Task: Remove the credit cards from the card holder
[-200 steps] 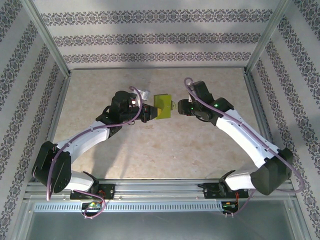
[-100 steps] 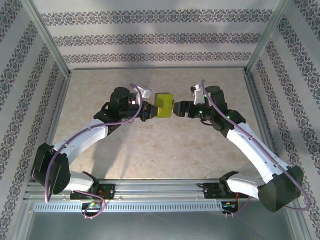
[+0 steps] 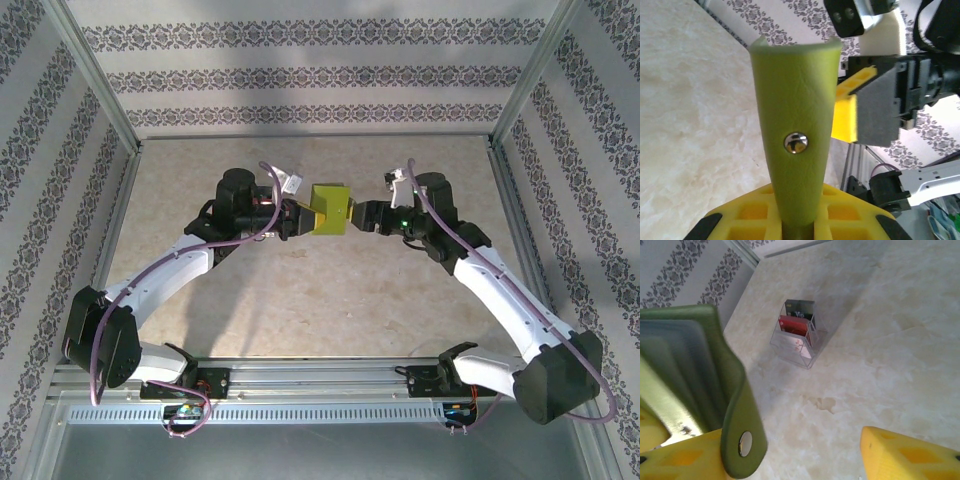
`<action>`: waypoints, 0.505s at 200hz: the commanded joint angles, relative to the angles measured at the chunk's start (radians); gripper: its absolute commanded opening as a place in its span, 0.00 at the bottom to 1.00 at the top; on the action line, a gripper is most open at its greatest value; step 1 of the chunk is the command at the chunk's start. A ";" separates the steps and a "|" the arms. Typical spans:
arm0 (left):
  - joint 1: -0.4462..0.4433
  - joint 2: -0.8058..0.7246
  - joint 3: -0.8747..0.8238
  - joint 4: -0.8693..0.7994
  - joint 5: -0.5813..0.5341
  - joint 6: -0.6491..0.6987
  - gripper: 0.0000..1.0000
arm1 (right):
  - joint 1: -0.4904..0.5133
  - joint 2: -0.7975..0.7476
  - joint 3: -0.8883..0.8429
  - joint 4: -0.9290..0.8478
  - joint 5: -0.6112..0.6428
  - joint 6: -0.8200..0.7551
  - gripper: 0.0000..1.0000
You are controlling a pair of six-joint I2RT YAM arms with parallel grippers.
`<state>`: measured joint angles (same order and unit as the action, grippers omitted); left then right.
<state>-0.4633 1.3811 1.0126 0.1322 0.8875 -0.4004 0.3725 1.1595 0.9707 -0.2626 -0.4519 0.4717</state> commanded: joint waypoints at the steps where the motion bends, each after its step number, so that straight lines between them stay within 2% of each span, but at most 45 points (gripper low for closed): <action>1: 0.015 0.002 0.014 0.140 0.079 -0.060 0.00 | -0.019 -0.036 -0.036 0.062 -0.042 0.020 0.63; 30: 0.016 0.022 0.021 0.182 0.117 -0.108 0.00 | -0.026 -0.040 -0.057 0.132 -0.104 0.054 0.62; 66: 0.016 0.022 0.025 0.187 0.141 -0.133 0.00 | -0.027 -0.035 -0.098 0.324 -0.241 0.126 0.61; 101: 0.016 0.021 0.014 0.277 0.172 -0.211 0.00 | -0.027 -0.029 -0.120 0.466 -0.343 0.181 0.56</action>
<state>-0.4469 1.4025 1.0126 0.2649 0.9936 -0.5369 0.3420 1.1347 0.8650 0.0139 -0.6575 0.5926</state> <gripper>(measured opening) 0.136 0.576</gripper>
